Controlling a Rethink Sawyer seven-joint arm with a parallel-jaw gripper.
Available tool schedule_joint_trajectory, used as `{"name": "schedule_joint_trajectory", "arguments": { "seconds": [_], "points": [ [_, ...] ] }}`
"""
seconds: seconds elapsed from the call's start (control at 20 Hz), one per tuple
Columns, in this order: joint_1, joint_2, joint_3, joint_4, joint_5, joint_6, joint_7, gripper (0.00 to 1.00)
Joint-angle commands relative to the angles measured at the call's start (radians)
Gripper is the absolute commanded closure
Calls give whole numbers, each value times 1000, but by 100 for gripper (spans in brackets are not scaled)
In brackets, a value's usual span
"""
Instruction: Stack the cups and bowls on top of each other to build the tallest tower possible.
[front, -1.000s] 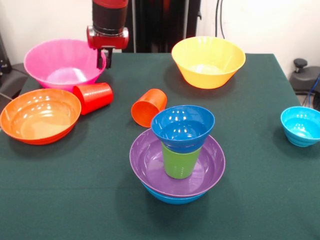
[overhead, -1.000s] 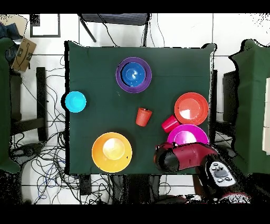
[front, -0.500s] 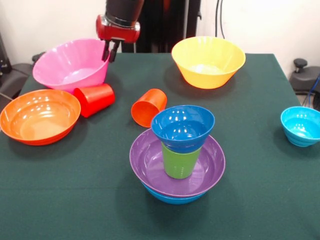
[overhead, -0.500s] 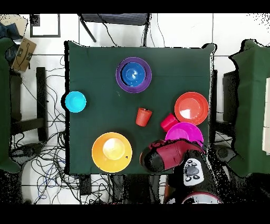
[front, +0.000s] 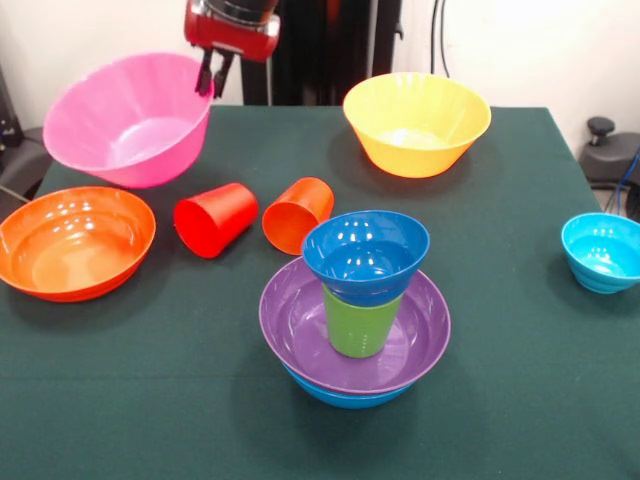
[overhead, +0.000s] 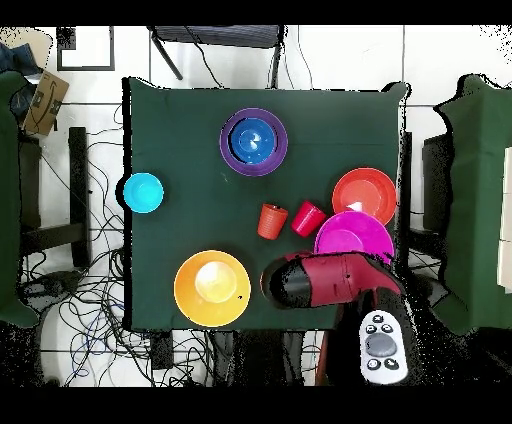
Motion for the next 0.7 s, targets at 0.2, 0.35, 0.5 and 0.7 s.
{"name": "schedule_joint_trajectory", "arguments": {
  "seconds": [0.2,0.35,0.5,0.7],
  "points": [
    [31,-124,154,-175,157,377,-103,100],
    [9,-116,201,-202,207,388,-95,100],
    [-5,-83,241,-236,245,355,-77,100],
    [-9,-45,275,-270,281,339,-73,100]
  ]
}}
